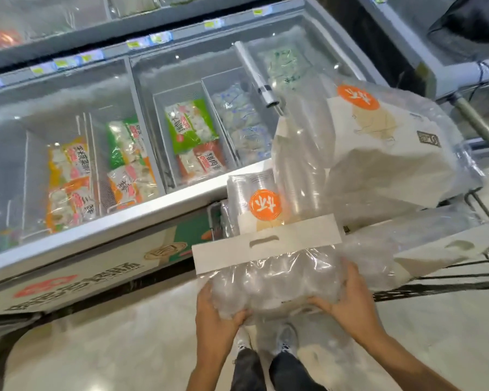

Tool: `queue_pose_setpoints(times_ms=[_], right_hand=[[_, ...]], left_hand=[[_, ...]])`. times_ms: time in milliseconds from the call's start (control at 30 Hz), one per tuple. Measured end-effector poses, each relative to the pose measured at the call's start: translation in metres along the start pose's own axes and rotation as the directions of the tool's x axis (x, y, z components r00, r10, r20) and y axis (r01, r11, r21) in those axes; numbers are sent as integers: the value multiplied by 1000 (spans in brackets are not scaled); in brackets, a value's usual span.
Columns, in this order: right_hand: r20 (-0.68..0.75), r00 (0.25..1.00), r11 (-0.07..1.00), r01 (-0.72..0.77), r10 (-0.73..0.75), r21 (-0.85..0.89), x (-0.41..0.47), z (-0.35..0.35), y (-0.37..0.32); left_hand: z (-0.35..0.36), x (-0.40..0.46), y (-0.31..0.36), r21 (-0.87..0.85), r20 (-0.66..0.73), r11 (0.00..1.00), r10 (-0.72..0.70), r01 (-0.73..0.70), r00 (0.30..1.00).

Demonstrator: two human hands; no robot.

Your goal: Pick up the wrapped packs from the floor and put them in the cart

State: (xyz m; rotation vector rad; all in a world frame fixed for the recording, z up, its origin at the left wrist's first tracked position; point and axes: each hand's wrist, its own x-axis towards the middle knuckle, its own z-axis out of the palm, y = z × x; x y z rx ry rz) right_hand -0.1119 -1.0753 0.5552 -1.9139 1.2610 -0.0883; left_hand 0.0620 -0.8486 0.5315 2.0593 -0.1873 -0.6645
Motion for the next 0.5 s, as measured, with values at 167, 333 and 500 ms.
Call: queue_pose_setpoints(times_ms=[167,333,500], right_hand=[[-172,935,950,296,-310,-102,-13,-37,-75],[-120,837,759,413,-535,-504,-5,-23,-117],[-149,841,740,358,-521,-569,-4,-17,-143]], left_hand=[[-31,-5,58,63,-170,983,180,-171,969],[-27,12,85,509,-11,747,502,-427,865],[-27,28,103,570,21,694,523,-440,852]])
